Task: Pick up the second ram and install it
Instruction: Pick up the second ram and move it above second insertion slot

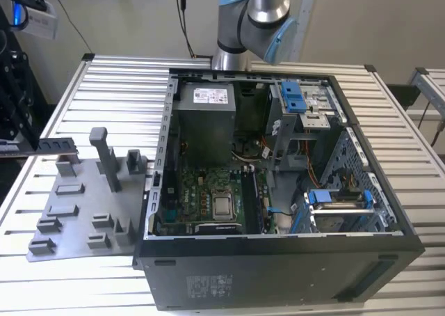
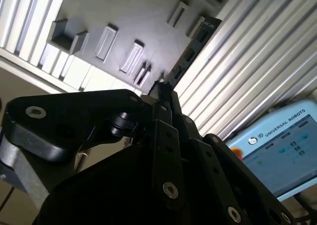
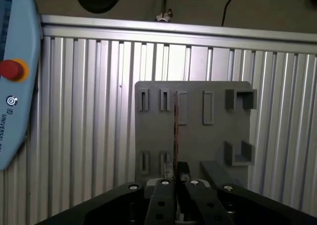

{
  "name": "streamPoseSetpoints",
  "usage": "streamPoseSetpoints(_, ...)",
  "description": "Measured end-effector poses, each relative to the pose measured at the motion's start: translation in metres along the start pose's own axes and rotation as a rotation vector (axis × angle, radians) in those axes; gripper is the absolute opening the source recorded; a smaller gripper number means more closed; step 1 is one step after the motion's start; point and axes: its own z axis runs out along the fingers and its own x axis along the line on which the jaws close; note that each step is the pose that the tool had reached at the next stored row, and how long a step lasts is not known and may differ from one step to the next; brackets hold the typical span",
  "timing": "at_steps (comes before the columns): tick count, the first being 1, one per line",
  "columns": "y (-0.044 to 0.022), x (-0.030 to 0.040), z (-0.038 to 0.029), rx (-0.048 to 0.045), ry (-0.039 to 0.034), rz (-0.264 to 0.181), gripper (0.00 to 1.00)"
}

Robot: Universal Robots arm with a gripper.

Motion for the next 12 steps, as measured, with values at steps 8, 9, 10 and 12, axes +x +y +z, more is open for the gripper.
streamPoseSetpoints(8,-0.0001,-0.0003,-0.0091,0.0000,0.0000,0.000,0.14)
streamPoseSetpoints(9,-0.0001,-0.0004,-0.0103,-0.0001,0.0001,0.000,0.14)
streamPoseSetpoints(10,-0.0001,-0.0004,-0.0114,0.0000,0.0000,0.000,0.14)
streamPoseSetpoints(12,-0.0001,-0.0005,-0.0136,0.0001,0.0000,0.000,0.14)
